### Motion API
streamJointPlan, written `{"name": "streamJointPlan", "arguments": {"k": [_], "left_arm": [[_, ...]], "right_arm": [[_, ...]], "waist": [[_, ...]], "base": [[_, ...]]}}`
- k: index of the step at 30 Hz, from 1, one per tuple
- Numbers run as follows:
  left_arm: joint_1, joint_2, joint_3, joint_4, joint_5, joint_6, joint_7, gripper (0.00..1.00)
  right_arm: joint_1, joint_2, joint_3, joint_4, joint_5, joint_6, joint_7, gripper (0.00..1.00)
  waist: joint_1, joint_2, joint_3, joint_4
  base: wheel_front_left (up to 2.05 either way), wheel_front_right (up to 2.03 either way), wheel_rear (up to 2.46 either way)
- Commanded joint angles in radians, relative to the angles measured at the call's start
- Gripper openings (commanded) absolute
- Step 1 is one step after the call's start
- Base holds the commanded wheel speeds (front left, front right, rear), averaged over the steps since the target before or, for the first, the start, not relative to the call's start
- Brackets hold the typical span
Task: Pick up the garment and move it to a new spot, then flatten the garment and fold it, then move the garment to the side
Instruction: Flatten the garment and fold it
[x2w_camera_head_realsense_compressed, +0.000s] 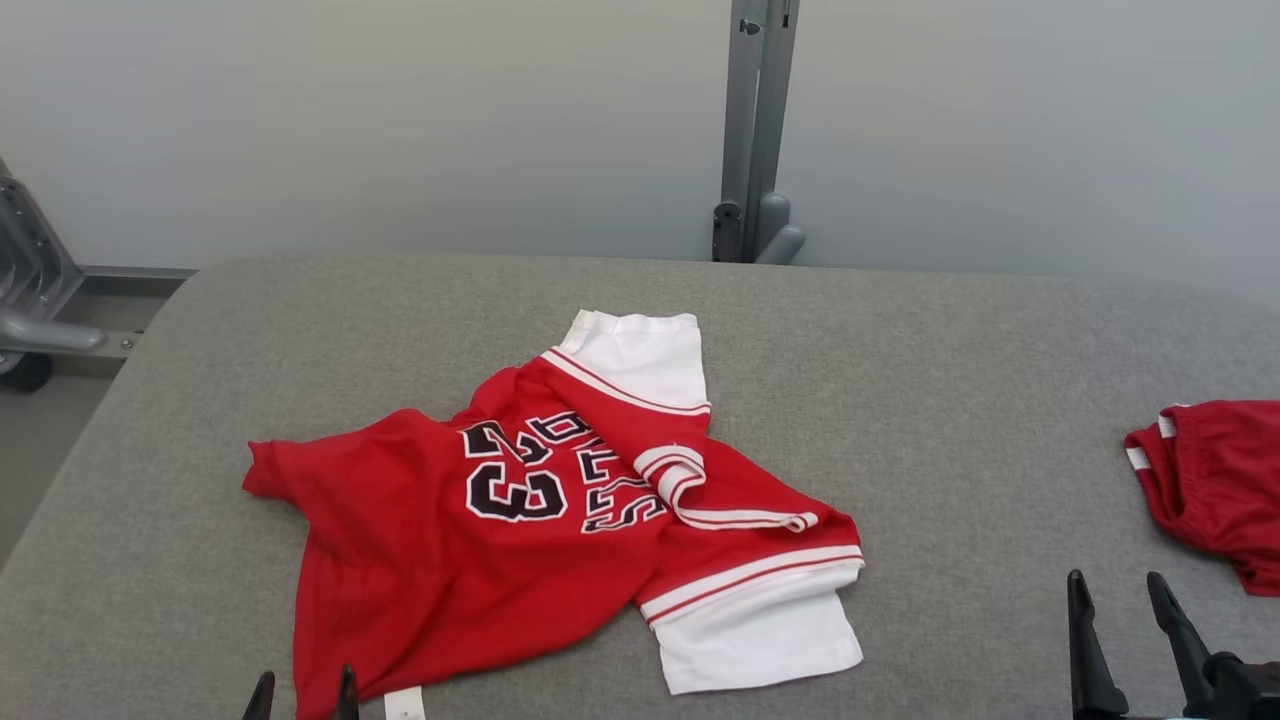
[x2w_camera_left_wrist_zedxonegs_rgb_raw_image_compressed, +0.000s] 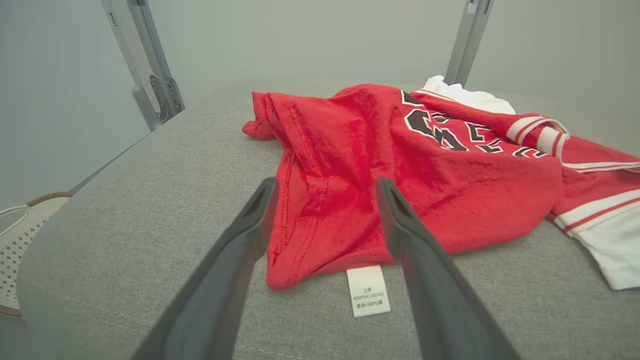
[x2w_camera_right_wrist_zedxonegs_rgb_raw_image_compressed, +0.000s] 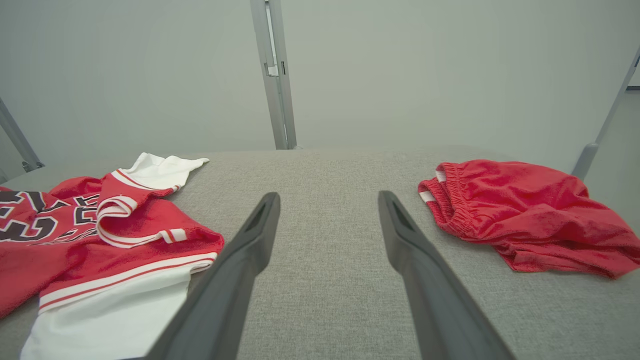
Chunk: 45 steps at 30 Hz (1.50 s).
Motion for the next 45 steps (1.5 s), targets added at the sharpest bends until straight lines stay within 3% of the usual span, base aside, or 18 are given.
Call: {"name": "streamJointPlan", "arguments": {"k": [1,12,27,32,45], "left_arm": [[0.025,-0.009,0.021,0.015,0.022,-0.019,-0.003,1.00],[0.061,-0.108,0.163,0.015,0.120,-0.115,-0.003,1.00],[0.026,-0.157,0.244,0.071,0.186,-0.198,-0.002,1.00],[-0.063,-0.150,0.219,0.204,0.191,-0.215,0.000,1.00],[-0.253,-0.126,0.178,0.479,0.202,-0.214,0.050,1.00]], "right_arm": [[0.015,-0.003,0.003,0.009,0.001,-0.001,0.000,1.00],[0.028,-0.003,0.038,0.049,-0.018,-0.001,0.000,1.00],[0.004,-0.003,0.116,0.075,-0.013,-0.001,0.000,1.00],[-0.088,-0.004,0.255,0.201,-0.029,-0.001,0.000,1.00],[-0.352,-0.004,0.403,0.614,-0.066,-0.001,0.020,1.00]], "waist": [[-0.0001,0.0056,-0.041,0.038],[-0.0001,0.0056,-0.049,0.044],[-0.0001,0.0056,-0.021,0.029],[-0.0001,0.0056,0.029,0.029],[-0.0001,0.0056,0.082,0.045]], "base": [[0.00,0.00,0.00],[0.00,0.00,0.00],[0.00,0.00,0.00],[0.00,0.00,0.00],[0.00,0.00,0.00]]}}
